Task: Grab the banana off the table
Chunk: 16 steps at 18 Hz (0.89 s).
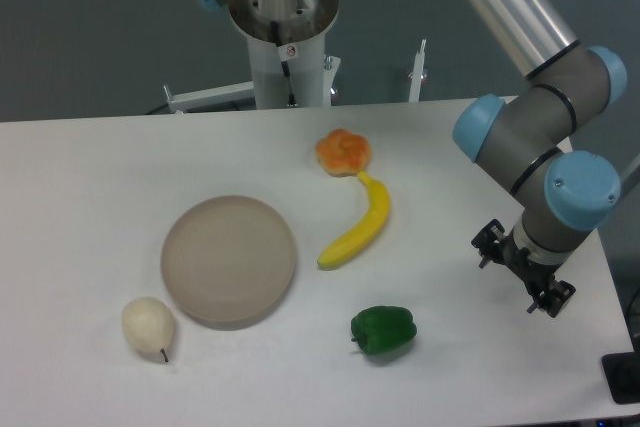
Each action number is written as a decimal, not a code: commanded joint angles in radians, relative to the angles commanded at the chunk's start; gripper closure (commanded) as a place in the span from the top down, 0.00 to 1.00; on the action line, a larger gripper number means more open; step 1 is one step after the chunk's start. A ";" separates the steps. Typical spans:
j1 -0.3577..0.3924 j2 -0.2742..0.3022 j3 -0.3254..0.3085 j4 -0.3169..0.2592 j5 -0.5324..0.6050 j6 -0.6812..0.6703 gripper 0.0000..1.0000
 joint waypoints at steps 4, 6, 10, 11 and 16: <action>0.000 0.000 0.000 0.002 0.000 0.003 1.00; 0.000 0.000 0.000 0.003 0.000 0.005 1.00; 0.000 0.002 -0.014 0.003 -0.002 0.005 1.00; 0.000 0.012 -0.035 0.000 -0.002 0.005 1.00; -0.006 0.141 -0.289 0.058 -0.009 -0.012 1.00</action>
